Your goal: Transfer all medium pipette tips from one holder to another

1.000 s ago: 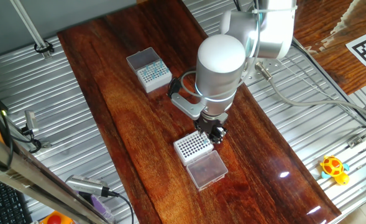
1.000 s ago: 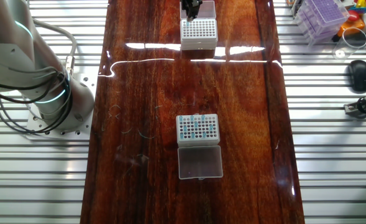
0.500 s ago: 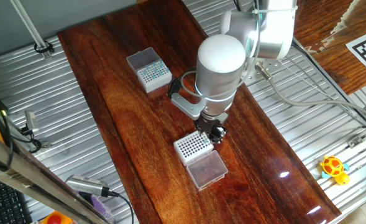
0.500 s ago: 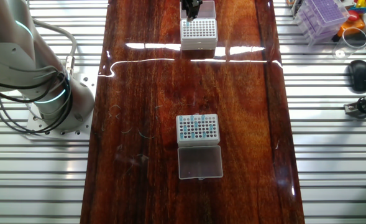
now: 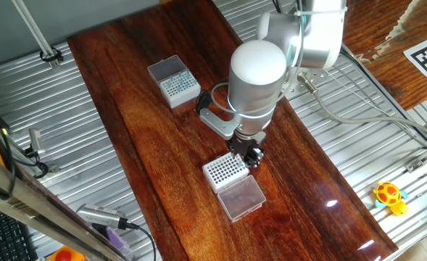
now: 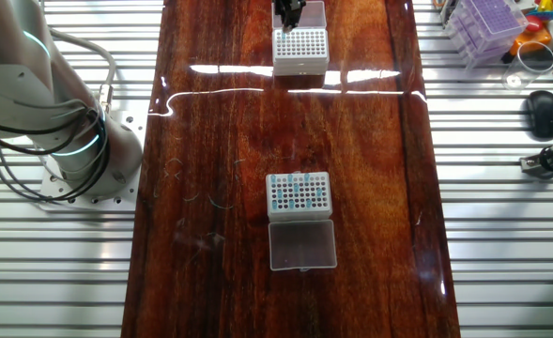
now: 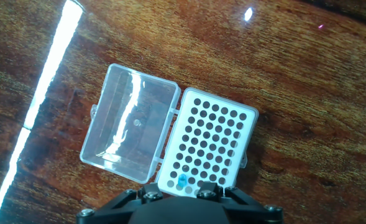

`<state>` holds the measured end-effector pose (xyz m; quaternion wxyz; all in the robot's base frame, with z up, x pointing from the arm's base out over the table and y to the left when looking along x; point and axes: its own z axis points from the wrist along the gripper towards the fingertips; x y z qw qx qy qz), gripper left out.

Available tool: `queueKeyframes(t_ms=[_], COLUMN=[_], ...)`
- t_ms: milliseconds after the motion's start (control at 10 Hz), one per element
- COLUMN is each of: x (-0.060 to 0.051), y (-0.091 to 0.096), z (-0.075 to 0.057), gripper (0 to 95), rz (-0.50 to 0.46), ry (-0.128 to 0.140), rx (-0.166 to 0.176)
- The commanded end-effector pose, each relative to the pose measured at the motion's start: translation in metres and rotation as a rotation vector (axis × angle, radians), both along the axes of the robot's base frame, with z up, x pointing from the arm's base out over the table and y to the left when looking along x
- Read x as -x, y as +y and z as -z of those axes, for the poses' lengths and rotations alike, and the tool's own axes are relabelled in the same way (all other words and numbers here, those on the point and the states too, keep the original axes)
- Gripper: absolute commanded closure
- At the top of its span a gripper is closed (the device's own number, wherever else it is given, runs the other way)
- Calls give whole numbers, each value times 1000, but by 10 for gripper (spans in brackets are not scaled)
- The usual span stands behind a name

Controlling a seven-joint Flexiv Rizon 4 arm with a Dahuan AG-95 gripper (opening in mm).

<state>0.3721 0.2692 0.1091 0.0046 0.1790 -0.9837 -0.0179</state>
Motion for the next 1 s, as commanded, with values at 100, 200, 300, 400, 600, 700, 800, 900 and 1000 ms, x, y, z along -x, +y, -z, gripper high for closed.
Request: queueKeyframes(t_ms=[100, 200, 300, 400, 600, 700, 800, 900, 1000], x=[0, 0, 0, 0, -2, -2, -2, -1, -1], y=[0, 0, 0, 0, 5, 5, 5, 6, 6], z=[0, 0, 0, 0, -7, -7, -8, -9, -10], gripper=[570, 570, 570, 570, 760, 760, 760, 760, 760], rz=[0, 0, 0, 0, -4, -5, -4, -1, 2], ry=[0, 0, 0, 0, 17, 17, 17, 20, 20], rx=[0, 0, 0, 0, -5, -4, -6, -5, -4])
